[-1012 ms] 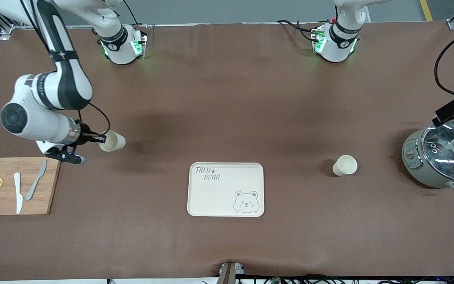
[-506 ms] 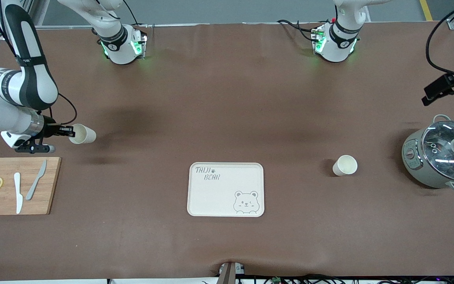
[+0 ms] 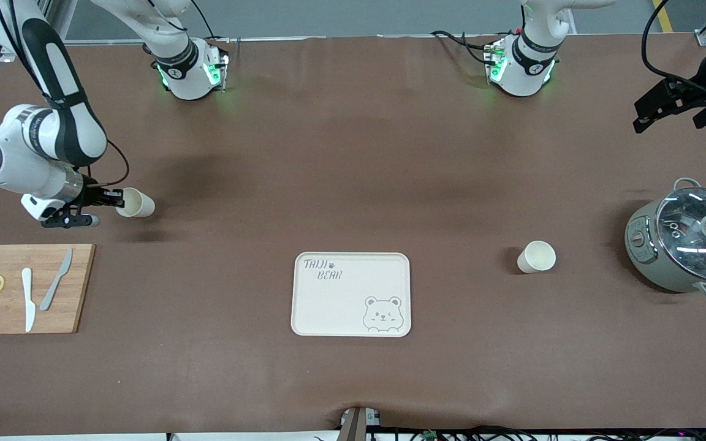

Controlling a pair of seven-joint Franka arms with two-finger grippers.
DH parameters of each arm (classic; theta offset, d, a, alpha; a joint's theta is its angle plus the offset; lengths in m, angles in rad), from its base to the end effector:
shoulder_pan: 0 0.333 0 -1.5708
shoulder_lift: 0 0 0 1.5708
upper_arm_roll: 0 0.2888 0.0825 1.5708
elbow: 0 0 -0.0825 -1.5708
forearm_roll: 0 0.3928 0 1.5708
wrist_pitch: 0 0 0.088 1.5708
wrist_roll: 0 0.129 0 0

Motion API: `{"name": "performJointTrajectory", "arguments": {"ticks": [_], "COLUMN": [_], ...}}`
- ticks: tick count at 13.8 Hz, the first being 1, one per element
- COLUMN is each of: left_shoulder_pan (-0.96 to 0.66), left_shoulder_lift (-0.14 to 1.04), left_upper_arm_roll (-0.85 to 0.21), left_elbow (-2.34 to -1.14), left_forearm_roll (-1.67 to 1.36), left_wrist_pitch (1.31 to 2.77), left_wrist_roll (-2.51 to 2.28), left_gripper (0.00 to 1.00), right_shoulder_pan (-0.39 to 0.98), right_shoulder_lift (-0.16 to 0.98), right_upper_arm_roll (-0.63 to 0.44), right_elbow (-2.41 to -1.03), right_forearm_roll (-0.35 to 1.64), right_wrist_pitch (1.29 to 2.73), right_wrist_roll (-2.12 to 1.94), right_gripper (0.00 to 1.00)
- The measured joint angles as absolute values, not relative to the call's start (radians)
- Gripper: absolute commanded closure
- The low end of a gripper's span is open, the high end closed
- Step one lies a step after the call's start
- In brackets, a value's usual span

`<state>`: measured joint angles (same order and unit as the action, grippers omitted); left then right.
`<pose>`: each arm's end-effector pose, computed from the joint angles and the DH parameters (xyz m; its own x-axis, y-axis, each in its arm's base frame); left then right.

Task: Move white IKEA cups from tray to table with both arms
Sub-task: 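Lower the cup beside the cutting board and open the right gripper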

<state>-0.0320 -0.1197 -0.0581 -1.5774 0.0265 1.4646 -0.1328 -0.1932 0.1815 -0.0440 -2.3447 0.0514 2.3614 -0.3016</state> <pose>0.5154 -0.0447 0.6275 0.9989 0.0458 0.0111 0.0461 -0.9984 -0.0321 0.4794 -0.1152 0.1875 0.9882 0.0299 -0.1503 0.0196 -0.9974 -0.0695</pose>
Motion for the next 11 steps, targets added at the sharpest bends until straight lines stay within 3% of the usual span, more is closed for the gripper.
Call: {"name": "performJointTrajectory", "arguments": {"ticks": [2,3,8,11], "left_shoulder_pan": [-0.049,-0.052,-0.049,-0.05], "left_shoulder_lift": [-0.15,-0.161,-0.166,-0.158], "left_upper_arm_roll": [-0.058,-0.058,-0.053,-0.053], "left_elbow": [-1.605,-1.615,-1.637,-1.642], "left_forearm_roll": [0.027,0.027,0.027,0.027], "left_wrist_pitch": [1.464,1.465,1.466,1.467], "left_wrist_roll": [-0.133,-0.133,-0.118,-0.118], "left_gripper": [0.0,0.0,0.0,0.0], "right_shoulder_pan": [-0.193,-0.193,-0.193,-0.193], "right_shoulder_lift": [0.193,0.197,0.211,0.208], "right_upper_arm_roll": [-0.041,-0.041,-0.041,-0.041], "right_elbow": [-2.35,-2.35,-2.35,-2.309], "right_forearm_roll": [0.051,0.051,0.051,0.051], "right_wrist_pitch": [2.375,2.377,2.381,2.274], "right_wrist_roll": [-0.302,-0.302,-0.302,-0.302], "right_gripper": [0.18,0.0,0.0,0.0]}}
